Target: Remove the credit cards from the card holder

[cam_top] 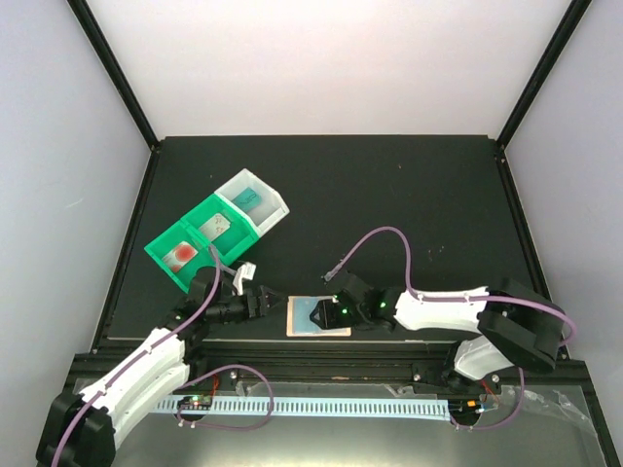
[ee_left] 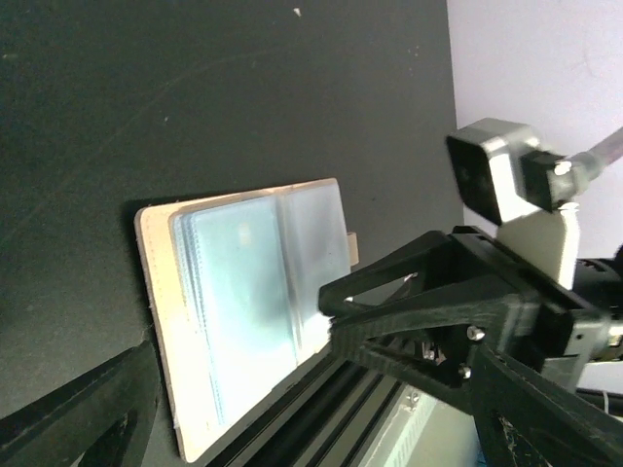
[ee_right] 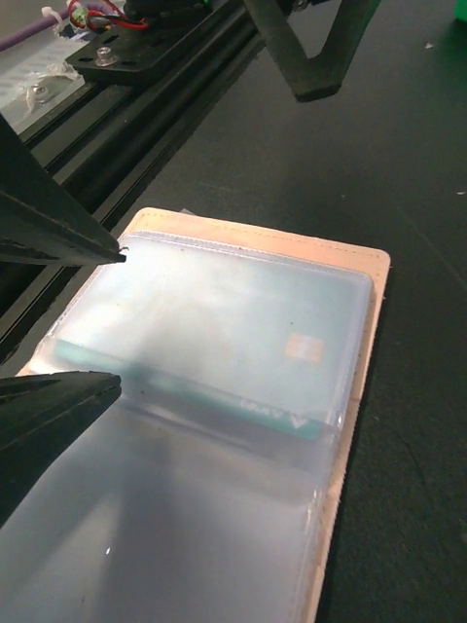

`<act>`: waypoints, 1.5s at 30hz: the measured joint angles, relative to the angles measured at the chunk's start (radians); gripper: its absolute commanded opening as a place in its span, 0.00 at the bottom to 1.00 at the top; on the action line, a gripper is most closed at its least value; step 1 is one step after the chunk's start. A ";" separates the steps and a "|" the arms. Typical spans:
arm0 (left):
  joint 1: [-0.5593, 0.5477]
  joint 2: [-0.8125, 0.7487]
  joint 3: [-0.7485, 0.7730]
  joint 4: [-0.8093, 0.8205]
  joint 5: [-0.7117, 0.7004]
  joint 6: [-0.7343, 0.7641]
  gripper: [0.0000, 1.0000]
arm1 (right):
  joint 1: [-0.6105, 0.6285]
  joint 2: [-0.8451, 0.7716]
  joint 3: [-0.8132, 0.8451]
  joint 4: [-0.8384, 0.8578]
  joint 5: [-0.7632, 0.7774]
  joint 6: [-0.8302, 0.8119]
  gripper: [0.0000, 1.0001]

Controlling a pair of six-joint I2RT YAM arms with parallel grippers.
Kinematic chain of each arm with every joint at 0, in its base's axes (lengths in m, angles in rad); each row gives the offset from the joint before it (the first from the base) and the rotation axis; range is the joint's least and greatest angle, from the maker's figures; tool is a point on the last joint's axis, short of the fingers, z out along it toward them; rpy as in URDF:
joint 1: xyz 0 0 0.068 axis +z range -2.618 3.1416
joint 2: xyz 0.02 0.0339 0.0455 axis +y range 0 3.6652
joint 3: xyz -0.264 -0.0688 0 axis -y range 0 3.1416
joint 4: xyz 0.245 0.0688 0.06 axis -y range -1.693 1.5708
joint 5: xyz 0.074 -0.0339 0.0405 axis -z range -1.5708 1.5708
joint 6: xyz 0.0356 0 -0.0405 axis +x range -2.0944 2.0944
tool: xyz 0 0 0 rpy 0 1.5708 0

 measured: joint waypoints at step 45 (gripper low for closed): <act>-0.075 0.003 -0.080 0.223 0.011 -0.171 0.91 | 0.072 0.143 0.011 0.094 0.215 -0.005 0.01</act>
